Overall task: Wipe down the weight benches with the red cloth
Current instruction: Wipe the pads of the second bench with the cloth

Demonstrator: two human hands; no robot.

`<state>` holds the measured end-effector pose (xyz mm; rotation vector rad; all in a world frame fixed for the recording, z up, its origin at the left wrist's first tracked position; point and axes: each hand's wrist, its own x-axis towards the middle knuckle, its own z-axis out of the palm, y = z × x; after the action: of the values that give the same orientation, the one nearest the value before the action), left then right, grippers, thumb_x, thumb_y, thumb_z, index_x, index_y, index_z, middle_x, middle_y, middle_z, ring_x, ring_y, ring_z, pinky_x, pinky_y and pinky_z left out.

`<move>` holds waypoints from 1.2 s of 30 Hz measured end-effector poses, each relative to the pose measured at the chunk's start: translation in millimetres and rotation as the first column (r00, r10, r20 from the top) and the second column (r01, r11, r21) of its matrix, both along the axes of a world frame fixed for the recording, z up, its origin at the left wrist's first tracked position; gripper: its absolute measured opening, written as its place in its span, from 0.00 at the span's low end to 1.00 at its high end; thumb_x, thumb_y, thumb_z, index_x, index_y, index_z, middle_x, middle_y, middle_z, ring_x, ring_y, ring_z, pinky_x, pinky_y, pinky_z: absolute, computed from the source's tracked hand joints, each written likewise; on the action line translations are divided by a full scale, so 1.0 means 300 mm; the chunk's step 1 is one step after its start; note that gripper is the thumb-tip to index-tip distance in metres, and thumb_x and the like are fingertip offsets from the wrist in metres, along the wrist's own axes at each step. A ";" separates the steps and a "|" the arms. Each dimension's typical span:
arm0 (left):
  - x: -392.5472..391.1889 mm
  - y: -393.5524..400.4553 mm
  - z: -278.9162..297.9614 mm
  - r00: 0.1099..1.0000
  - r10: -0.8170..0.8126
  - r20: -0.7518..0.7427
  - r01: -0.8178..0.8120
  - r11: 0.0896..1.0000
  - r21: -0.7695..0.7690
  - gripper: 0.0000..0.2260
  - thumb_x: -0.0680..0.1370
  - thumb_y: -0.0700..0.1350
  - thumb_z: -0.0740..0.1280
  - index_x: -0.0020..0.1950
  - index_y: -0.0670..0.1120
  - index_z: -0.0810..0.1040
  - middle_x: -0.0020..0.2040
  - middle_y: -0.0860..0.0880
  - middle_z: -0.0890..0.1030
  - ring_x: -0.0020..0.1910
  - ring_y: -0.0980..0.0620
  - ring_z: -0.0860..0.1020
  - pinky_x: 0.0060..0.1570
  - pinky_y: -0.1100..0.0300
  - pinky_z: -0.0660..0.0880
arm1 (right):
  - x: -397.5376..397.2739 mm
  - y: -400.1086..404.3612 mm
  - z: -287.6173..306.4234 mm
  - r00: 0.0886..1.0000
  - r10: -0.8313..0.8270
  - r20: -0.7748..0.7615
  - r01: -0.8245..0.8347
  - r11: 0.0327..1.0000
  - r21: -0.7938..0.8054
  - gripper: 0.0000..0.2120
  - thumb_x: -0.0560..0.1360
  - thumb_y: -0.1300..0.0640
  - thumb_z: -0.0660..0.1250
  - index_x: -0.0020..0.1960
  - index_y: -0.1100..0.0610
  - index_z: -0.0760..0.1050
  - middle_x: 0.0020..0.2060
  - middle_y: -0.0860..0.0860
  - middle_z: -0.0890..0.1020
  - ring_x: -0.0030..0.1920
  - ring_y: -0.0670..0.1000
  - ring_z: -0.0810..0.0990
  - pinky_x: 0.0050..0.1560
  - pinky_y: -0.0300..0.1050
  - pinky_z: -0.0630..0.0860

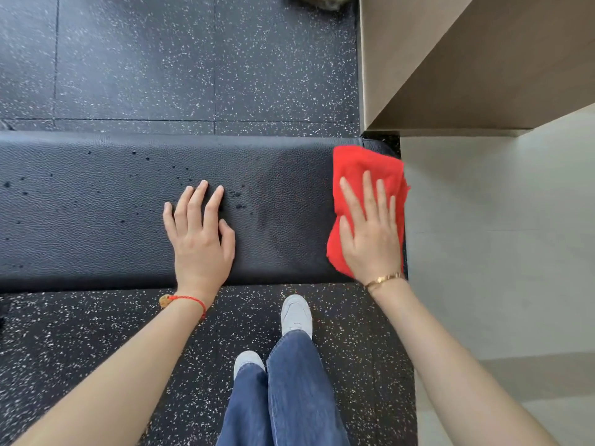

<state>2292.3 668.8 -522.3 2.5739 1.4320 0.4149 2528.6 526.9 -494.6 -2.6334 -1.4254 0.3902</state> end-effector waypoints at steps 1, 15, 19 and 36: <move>0.000 0.000 -0.002 1.000 -0.002 0.002 0.002 1.000 0.001 0.22 0.80 0.44 0.57 0.75 0.48 0.66 0.75 0.46 0.66 0.76 0.44 0.62 0.76 0.40 0.52 | 0.033 0.034 0.000 1.000 -0.025 -0.007 0.025 1.000 -0.003 0.28 0.80 0.50 0.52 0.79 0.45 0.51 0.79 0.53 0.50 0.79 0.58 0.47 0.77 0.60 0.47; 0.004 0.000 0.007 1.000 0.005 0.006 -0.005 1.000 0.007 0.22 0.79 0.42 0.58 0.75 0.47 0.66 0.75 0.45 0.66 0.75 0.42 0.62 0.76 0.40 0.51 | -0.026 -0.029 -0.003 0.998 -0.022 -0.054 0.023 1.000 0.008 0.28 0.80 0.50 0.51 0.79 0.44 0.49 0.79 0.52 0.47 0.79 0.55 0.44 0.78 0.58 0.43; 0.006 -0.003 0.007 1.000 0.008 -0.008 -0.008 1.000 0.008 0.22 0.79 0.43 0.58 0.75 0.48 0.65 0.75 0.45 0.66 0.75 0.43 0.62 0.76 0.40 0.51 | 0.013 0.169 -0.001 1.000 -0.030 -0.003 0.030 1.000 0.007 0.29 0.79 0.50 0.52 0.79 0.46 0.50 0.79 0.54 0.50 0.79 0.56 0.46 0.78 0.59 0.43; -0.037 0.041 0.120 0.997 0.042 -0.062 -0.049 0.994 -0.102 0.24 0.77 0.42 0.61 0.75 0.46 0.67 0.75 0.44 0.67 0.74 0.42 0.64 0.74 0.41 0.57 | -0.221 0.261 0.024 0.959 0.270 -0.085 -0.274 0.961 -0.034 0.28 0.80 0.49 0.52 0.79 0.45 0.49 0.79 0.51 0.48 0.79 0.54 0.45 0.78 0.56 0.42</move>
<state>2281.1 681.1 -486.4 2.4961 1.4932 0.2642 2462.4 605.2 -487.4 -2.4266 -1.7766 0.5548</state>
